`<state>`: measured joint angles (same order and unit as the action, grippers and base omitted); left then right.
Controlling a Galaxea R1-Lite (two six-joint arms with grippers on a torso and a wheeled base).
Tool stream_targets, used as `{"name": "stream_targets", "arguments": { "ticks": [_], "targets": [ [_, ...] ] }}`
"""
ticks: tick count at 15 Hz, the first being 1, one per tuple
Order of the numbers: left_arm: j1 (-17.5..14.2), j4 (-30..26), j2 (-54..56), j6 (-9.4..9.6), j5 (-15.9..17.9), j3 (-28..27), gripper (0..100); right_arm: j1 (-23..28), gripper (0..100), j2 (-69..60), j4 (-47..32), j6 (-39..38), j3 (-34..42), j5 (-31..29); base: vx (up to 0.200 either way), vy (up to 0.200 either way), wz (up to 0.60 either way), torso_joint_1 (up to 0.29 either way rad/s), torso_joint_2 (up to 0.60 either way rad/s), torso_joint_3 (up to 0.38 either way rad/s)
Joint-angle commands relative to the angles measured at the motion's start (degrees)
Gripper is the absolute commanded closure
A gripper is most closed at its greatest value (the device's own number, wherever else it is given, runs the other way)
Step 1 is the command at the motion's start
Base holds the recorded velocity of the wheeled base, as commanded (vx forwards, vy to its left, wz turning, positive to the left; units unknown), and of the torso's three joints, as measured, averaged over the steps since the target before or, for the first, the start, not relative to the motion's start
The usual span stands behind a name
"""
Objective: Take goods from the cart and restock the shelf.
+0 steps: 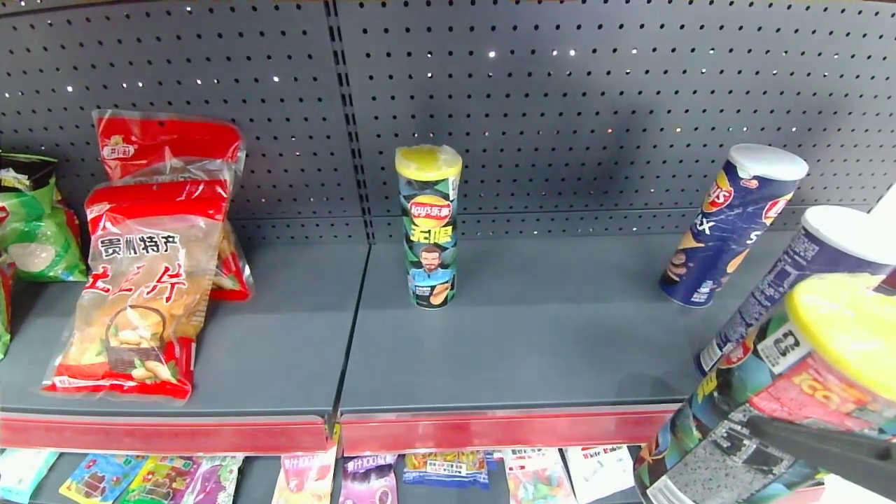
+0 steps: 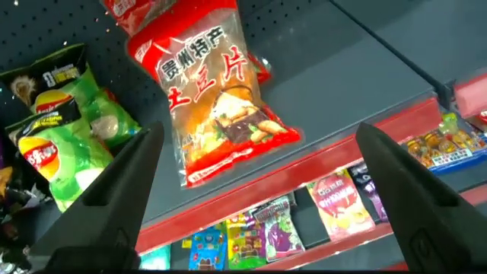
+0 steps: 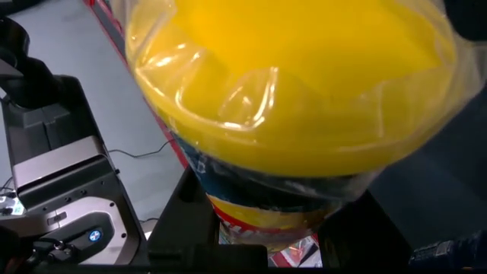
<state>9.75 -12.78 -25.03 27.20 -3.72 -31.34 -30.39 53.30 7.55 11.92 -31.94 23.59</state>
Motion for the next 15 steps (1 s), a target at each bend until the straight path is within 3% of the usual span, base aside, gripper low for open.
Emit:
{"name": "stream_targets", "arguments": {
  "ticks": [1, 2, 4, 6, 7, 8, 9, 12, 15],
  "targets": [
    [0.6, 2.9, -5.4, -0.39, 2.0, -0.7, 0, 0.0, 100, -0.7, 0.0, 0.0, 0.2, 0.1, 0.0, 0.0, 0.0, 0.0, 0.0, 0.0],
    [0.8, 6.9, -8.5, -0.74, 2.4, -0.5, 0, 0.0, 100, -0.9, 0.0, 0.0, 0.3, 0.1, 0.0, 0.0, 0.0, 0.0, 0.0, 0.0],
    [3.2, 15.0, -18.0, -6.46, 7.8, -0.9, 0, 0.0, 100, -1.5, -0.1, 0.0, 0.5, 0.1, 0.0, 0.0, 0.0, 0.0, 0.0, 0.0],
    [4.0, 24.6, -28.1, -8.56, 9.3, -2.6, 0, 0.0, 100, -1.7, -0.1, 0.0, 1.2, 0.1, 0.0, 0.0, 0.0, 0.0, 0.0, 0.0],
    [5.5, 26.5, -31.4, -10.32, 11.0, -4.0, 0, 0.0, 100, -1.8, -0.1, 0.0, 1.2, 0.1, 0.0, 0.0, 0.0, 0.0, 0.0, 0.0],
    [8.5, 26.7, -34.7, -14.19, 15.8, -6.4, 0, 0.0, 100, -1.9, -0.1, -0.1, 1.1, 0.0, 0.0, 0.0, 0.0, 0.0, 0.0, 0.0],
    [9.1, 26.7, -38.2, -17.88, 20.5, -9.1, 0, 0.1, 100, -2.1, -0.1, -0.1, 1.0, 0.0, 0.0, 0.0, 0.0, 0.0, 0.0, 0.0],
    [10.6, 26.8, -48.8, -17.62, 26.3, -16.7, 0, 0.1, 100, -2.8, -0.1, -0.1, 1.2, 0.0, 0.0, 0.0, 0.0, 0.0, 0.0, 0.0],
    [11.7, 26.8, -55.4, -17.44, 27.7, -21.9, 0, 0.1, 100, -2.9, -0.2, -0.1, 1.1, 0.0, 0.0, 0.0, 0.0, 0.0, 0.0, 0.0]
  ]
}}
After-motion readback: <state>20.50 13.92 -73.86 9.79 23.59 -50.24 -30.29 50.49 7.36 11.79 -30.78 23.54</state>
